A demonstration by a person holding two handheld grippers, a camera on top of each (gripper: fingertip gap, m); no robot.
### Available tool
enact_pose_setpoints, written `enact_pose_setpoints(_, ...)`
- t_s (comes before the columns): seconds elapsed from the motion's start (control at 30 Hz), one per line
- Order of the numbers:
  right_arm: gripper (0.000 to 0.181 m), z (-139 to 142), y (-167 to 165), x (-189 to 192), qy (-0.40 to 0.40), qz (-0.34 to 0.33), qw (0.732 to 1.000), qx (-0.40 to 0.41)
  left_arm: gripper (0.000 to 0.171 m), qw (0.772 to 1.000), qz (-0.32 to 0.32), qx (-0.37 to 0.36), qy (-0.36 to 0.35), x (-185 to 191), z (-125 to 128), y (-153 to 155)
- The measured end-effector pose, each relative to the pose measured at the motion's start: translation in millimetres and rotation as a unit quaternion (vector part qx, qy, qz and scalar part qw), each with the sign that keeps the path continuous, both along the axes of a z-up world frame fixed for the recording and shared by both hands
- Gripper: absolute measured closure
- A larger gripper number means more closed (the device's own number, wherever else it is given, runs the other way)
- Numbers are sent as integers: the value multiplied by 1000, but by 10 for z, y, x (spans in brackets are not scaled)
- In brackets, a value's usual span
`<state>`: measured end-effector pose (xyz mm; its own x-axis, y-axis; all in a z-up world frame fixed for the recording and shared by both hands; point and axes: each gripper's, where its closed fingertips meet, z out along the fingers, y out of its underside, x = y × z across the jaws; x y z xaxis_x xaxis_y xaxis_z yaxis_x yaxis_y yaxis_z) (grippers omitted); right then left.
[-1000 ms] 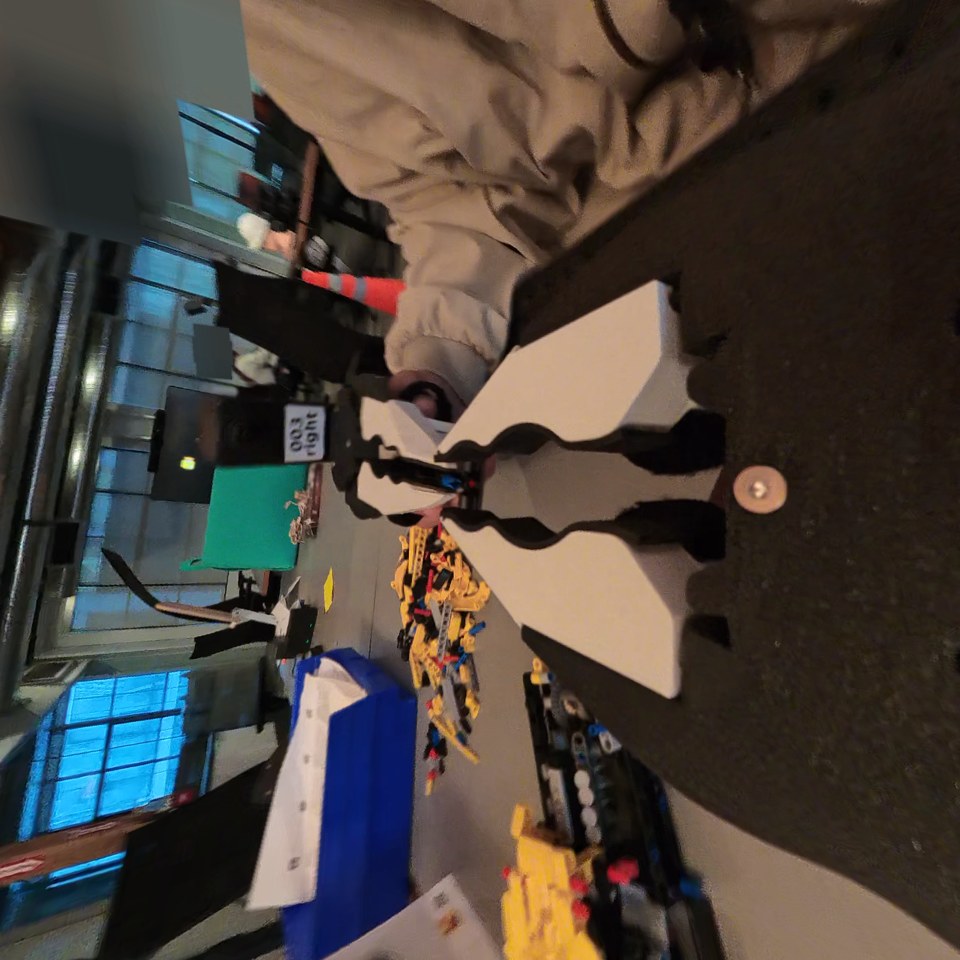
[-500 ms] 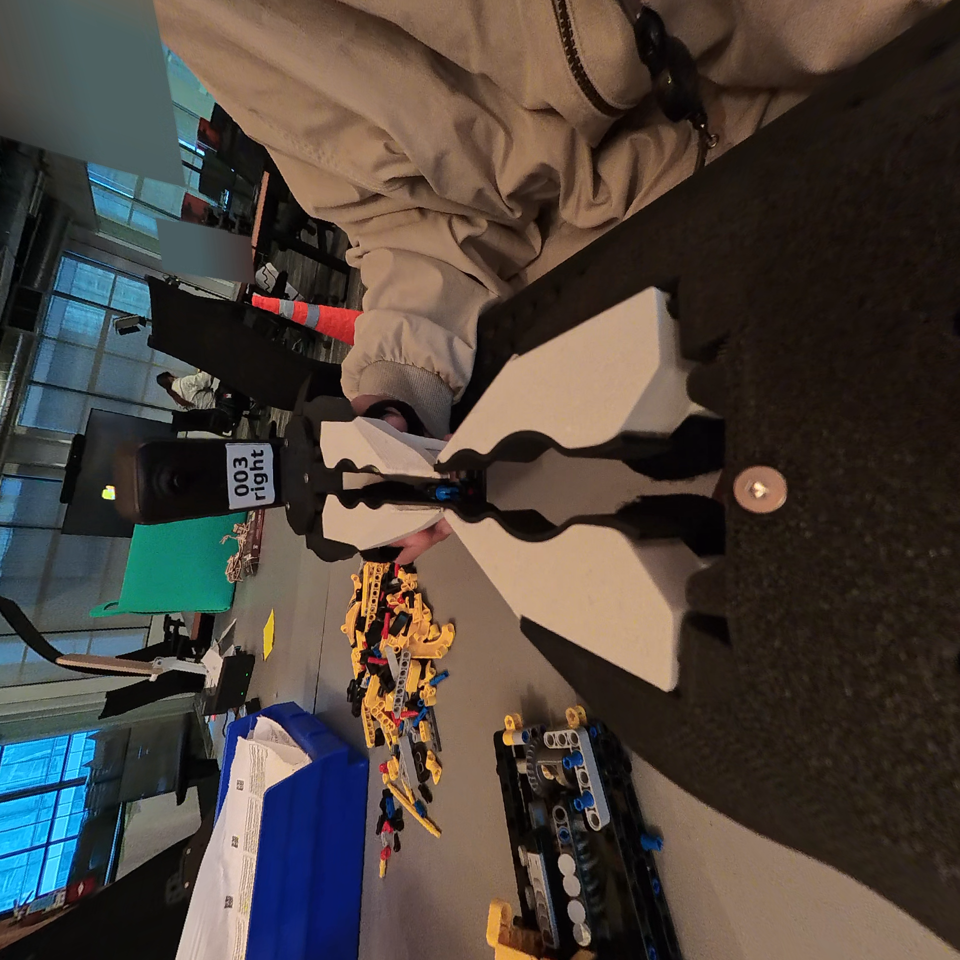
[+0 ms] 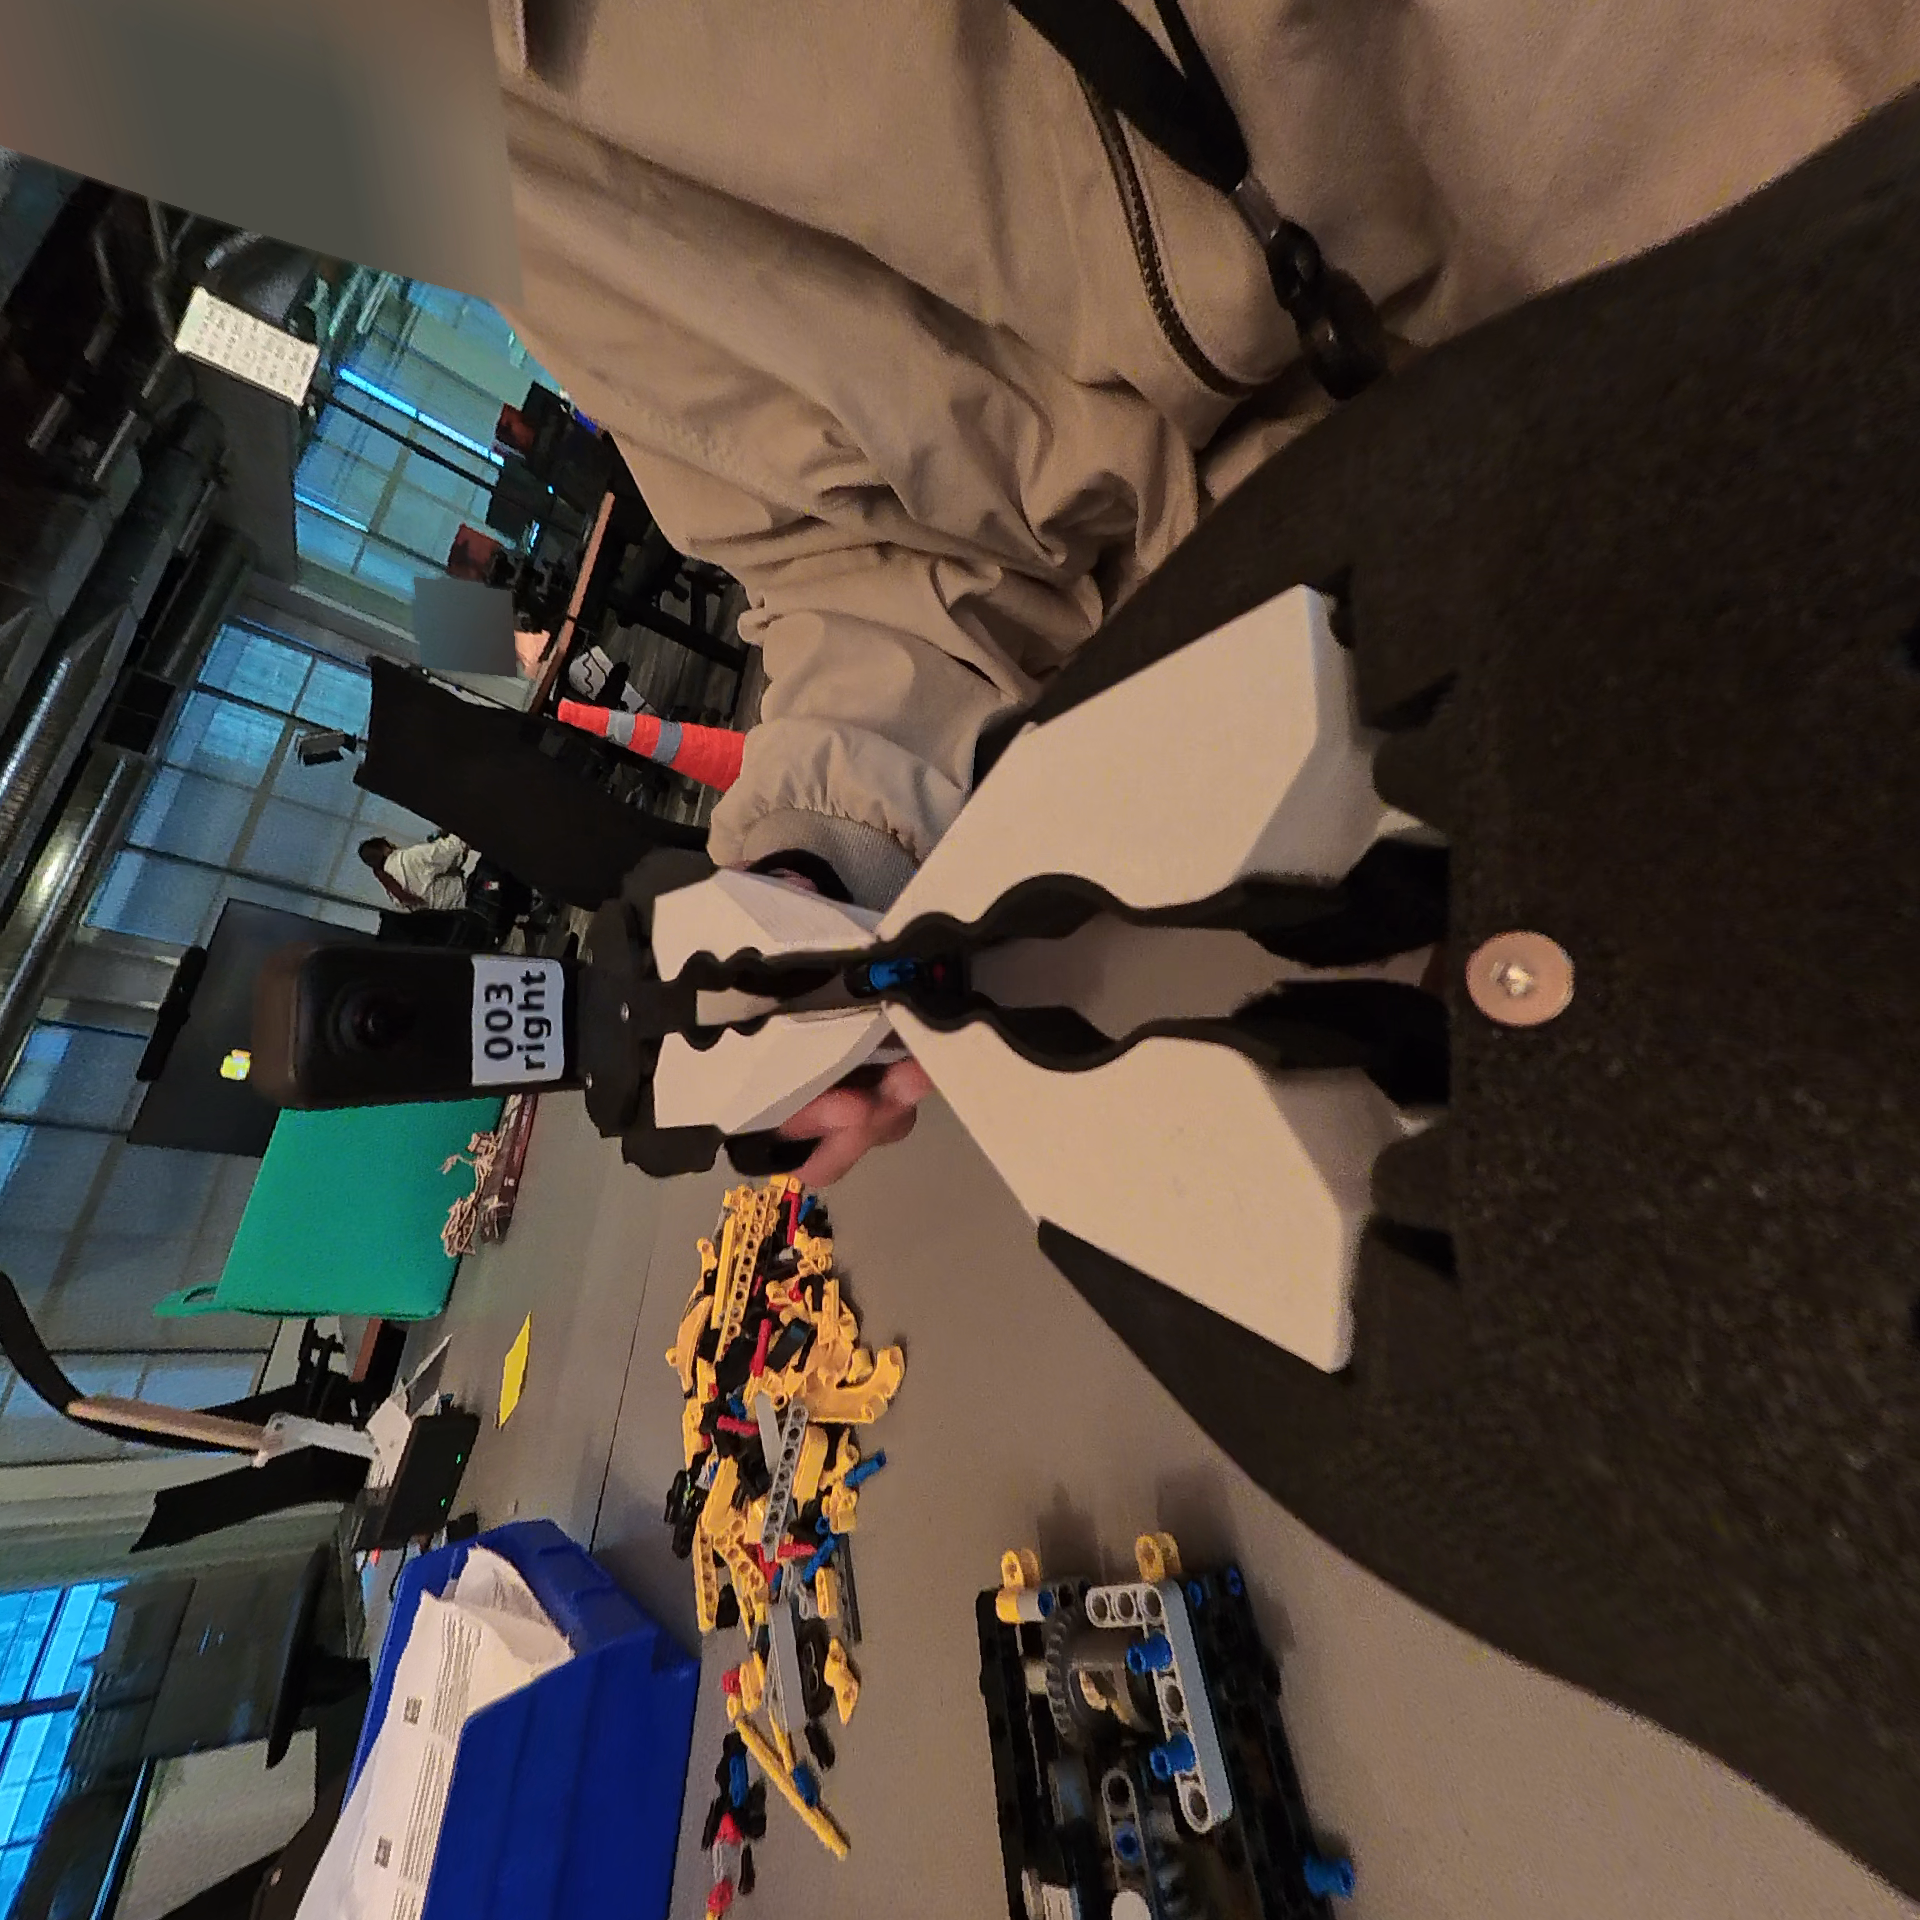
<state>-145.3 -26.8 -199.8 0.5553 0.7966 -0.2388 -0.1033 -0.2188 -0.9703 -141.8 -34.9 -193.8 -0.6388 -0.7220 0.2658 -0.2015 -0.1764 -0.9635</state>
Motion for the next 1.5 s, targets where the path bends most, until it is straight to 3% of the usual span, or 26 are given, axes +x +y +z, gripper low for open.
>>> enact_pose_setpoints(0.37,175,-18,21,7,-14,0,1000,-6,169,993,27,108,-40,-5,-40,28)
enact_pose_setpoints(0.9,175,-17,-8,32,-22,5,1000,-9,171,985,19,164,-51,-94,-54,65)
enact_pose_setpoints(0.97,176,342,-110,565,92,-35,995,26,171,989,65,104,-78,-191,191,449)
enact_pose_setpoints(1.0,176,365,-129,795,101,-70,992,35,171,987,90,94,-92,-198,283,593)
enact_pose_setpoints(1.07,175,199,-45,592,64,-56,996,11,171,987,82,111,-84,-110,218,499)
enact_pose_setpoints(1.17,175,38,69,264,-12,-38,999,13,171,995,54,70,-47,13,76,294)
enact_pose_setpoints(1.23,175,317,-4,304,61,-30,996,65,171,996,68,49,-24,65,19,272)
enact_pose_setpoints(1.33,175,370,49,394,21,-107,983,145,163,997,77,-28,-6,116,92,267)
enact_pose_setpoints(1.4,175,332,75,345,-14,-118,980,159,152,994,43,-96,24,136,116,200)
enact_pose_setpoints(1.5,175,222,124,274,-75,-130,973,177,150,989,27,-137,46,170,81,165)
